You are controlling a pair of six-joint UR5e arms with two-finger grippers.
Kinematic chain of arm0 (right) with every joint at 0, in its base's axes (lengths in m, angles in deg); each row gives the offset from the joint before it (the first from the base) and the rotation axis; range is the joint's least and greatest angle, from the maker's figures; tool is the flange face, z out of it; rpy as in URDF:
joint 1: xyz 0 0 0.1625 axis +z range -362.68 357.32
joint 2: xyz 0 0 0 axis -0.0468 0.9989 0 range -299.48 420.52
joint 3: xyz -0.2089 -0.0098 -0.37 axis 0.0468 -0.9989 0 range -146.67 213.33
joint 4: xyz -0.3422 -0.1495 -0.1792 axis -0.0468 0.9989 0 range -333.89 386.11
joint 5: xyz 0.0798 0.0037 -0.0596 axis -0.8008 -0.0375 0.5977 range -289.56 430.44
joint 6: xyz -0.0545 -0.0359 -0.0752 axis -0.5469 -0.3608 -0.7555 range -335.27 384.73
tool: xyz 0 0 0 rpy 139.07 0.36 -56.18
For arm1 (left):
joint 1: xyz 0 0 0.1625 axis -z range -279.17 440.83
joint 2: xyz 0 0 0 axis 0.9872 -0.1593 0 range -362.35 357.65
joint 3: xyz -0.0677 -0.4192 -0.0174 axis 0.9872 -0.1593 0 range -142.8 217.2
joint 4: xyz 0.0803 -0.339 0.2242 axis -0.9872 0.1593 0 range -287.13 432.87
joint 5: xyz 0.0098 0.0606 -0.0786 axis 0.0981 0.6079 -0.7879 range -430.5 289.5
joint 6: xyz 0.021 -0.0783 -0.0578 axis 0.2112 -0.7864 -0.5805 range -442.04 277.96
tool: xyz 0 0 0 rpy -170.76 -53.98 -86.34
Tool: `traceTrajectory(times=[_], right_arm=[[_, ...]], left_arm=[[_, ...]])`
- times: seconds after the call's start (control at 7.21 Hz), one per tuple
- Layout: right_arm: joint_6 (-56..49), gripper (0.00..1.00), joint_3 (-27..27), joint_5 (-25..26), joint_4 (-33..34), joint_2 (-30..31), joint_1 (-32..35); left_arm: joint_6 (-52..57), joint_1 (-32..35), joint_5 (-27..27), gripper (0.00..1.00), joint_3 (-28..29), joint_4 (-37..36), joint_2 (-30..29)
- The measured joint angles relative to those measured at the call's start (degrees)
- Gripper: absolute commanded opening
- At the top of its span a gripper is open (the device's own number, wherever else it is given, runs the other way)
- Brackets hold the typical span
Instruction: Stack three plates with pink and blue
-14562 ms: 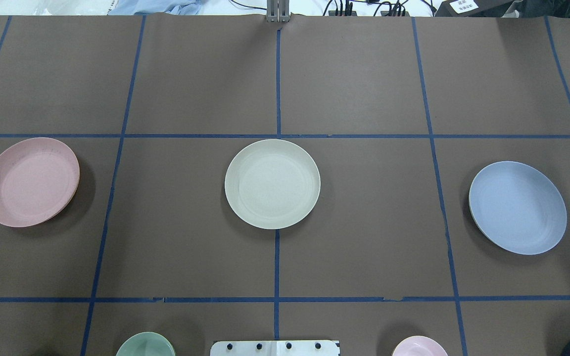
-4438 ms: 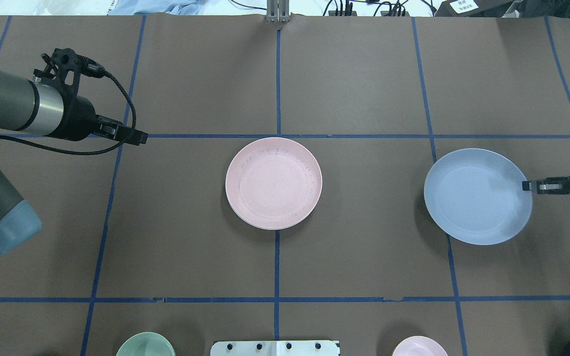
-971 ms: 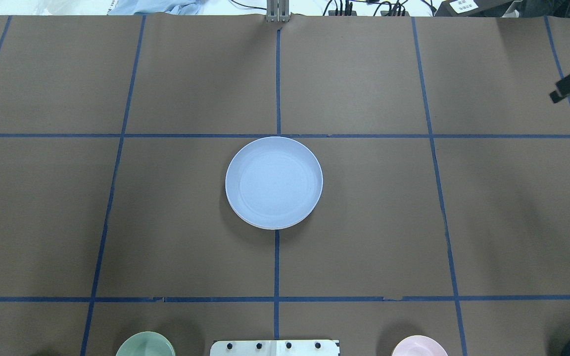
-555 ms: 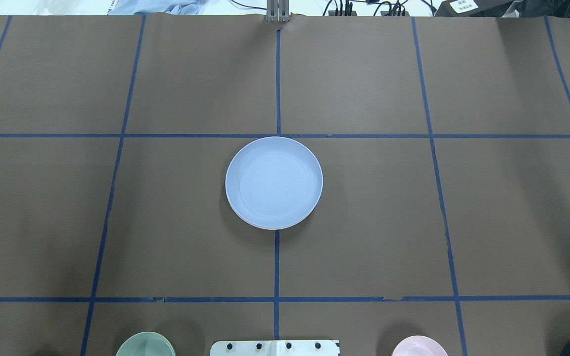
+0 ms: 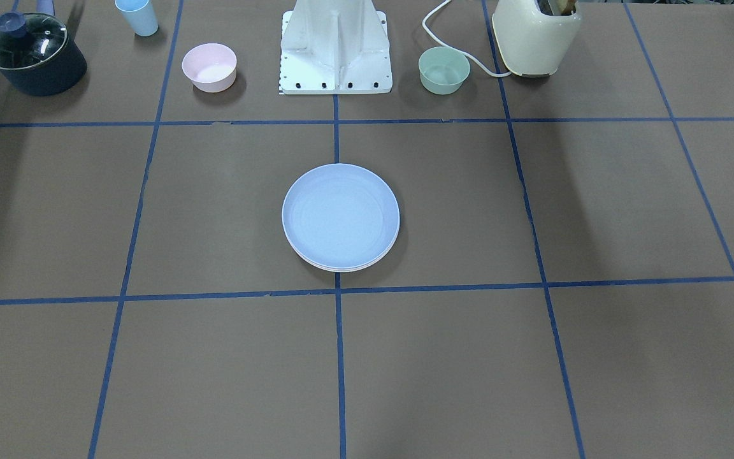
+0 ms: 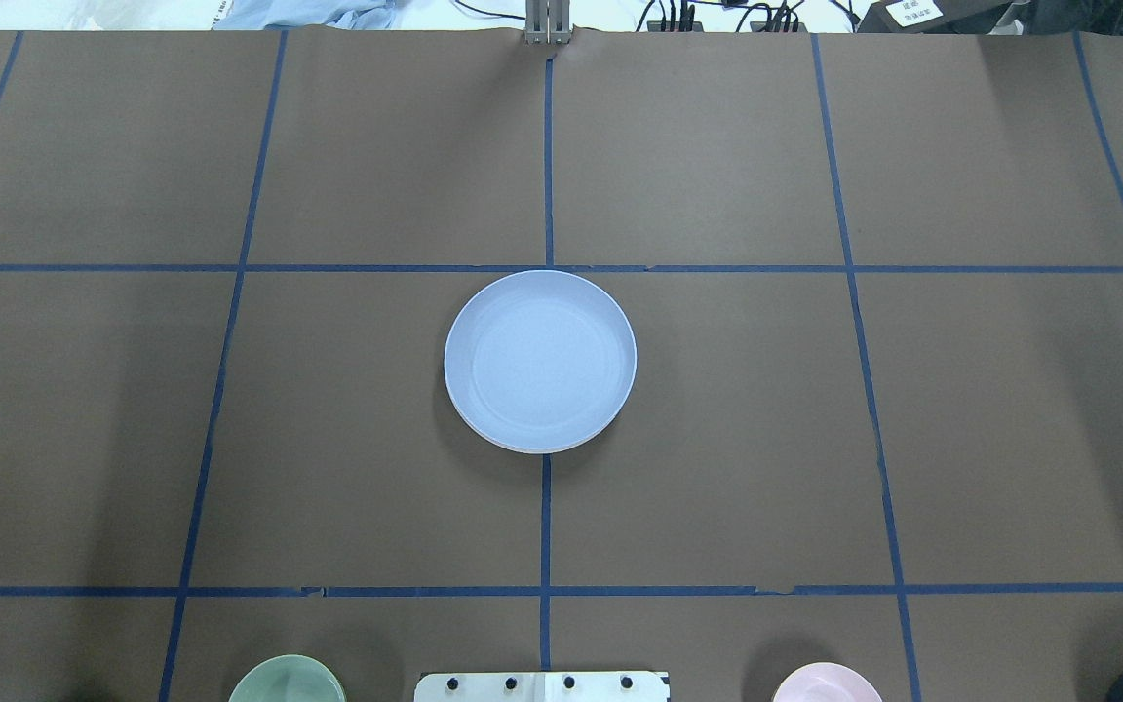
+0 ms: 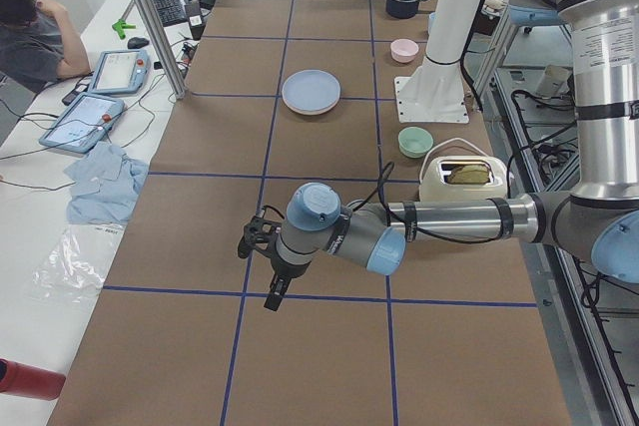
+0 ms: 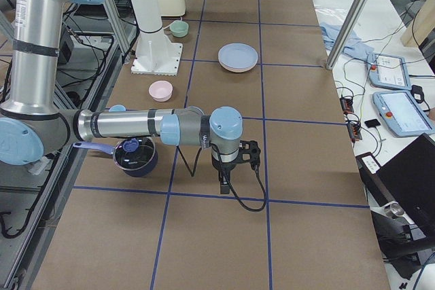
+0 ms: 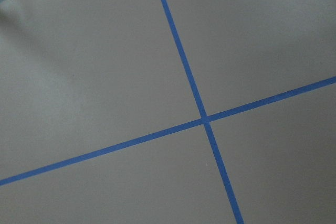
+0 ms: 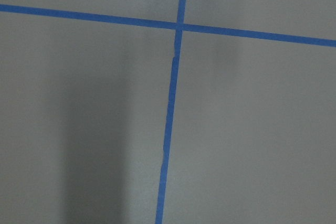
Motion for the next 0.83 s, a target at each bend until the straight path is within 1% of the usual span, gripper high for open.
traceTrajectory(times=[0.14, 0.42, 0.55, 0.83], right_arm=[[0.0, 1.00, 0.0, 1.0, 0.0, 0.1, 0.0], [0.1, 1.00, 0.0, 1.4, -0.1, 0.3, 0.0], [0.1, 1.00, -0.1, 1.4, -0.1, 0.3, 0.0], [0.1, 1.00, -0.1, 1.2, -0.1, 0.4, 0.0]], left_arm=[[0.1, 0.1, -0.9, 1.00, 0.3, -2.7, 0.2], [0.2, 0.1, -1.3, 1.00, -0.1, -8.3, -0.1], [0.1, 0.1, -1.5, 1.00, -0.3, -9.9, -0.3], [-0.3, 0.2, -1.7, 1.00, -0.4, -10.5, -0.7]])
